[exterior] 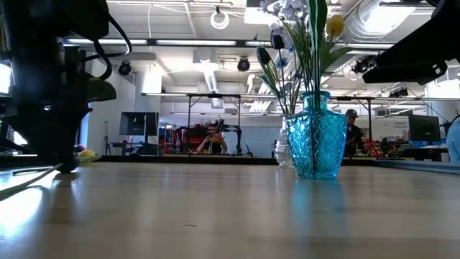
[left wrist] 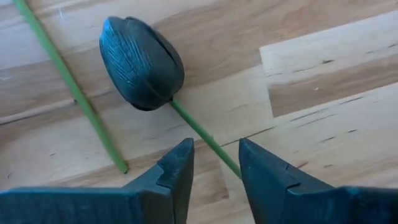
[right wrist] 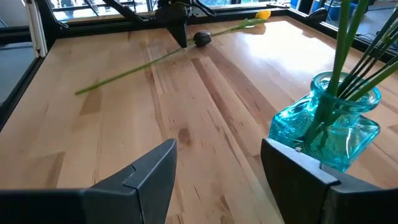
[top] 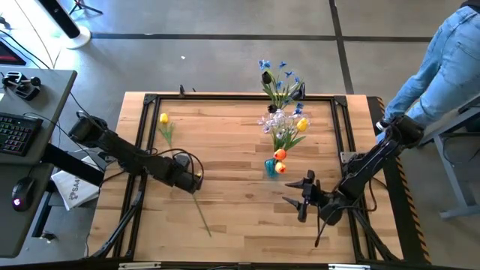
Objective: Sort flowers into vase by color
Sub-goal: Put the black tulip into the transparent flower vase
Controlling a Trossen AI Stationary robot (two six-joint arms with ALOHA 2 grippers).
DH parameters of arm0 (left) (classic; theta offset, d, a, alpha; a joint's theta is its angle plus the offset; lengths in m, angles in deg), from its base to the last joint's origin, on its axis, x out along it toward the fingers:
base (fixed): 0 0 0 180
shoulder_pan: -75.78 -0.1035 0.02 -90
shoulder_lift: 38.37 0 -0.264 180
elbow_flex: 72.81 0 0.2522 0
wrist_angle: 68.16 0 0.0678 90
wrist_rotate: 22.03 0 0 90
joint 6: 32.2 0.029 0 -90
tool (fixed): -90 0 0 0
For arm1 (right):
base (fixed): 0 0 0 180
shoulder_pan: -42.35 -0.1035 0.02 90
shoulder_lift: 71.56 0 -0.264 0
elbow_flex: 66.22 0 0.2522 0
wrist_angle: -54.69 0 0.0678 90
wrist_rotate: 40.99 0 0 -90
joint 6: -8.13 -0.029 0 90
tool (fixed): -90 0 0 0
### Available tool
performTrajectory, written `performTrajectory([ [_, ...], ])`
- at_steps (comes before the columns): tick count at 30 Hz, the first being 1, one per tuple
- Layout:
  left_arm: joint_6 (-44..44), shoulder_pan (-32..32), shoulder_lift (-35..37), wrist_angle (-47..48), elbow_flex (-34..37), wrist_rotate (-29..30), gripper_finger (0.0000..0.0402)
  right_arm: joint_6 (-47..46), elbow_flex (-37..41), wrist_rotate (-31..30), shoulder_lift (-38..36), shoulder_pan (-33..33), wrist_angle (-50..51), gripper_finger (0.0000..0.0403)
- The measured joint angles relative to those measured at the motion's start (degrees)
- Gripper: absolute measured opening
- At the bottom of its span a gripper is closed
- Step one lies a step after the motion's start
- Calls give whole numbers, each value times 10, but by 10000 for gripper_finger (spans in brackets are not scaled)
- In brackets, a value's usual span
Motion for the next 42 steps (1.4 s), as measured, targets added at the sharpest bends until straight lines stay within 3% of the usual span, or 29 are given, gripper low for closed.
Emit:
performTrajectory([
  [9, 23, -2, -50, -16, -2, -18, 80, 3, 0, -19, 1, 0, 0, 231],
  [18, 145, -27, -50, -94, -25, 52, 5, 3, 0, -22, 1, 1, -2, 231],
  [23, 296, -100, -48, -241, -10, 49, 2, 3, 0, -45, 1, 2, -10, 231],
  [31, 546, -282, -48, -450, -2, -10, 1, 3, 0, -45, 1, 2, -27, 231],
  [36, 603, -361, -62, -467, -9, -17, 1, 3, 0, -46, 1, 2, -41, 231],
  [42, 640, -406, -149, -478, -49, -22, 0, 16, 0, -51, 1, 16, -64, 231],
])
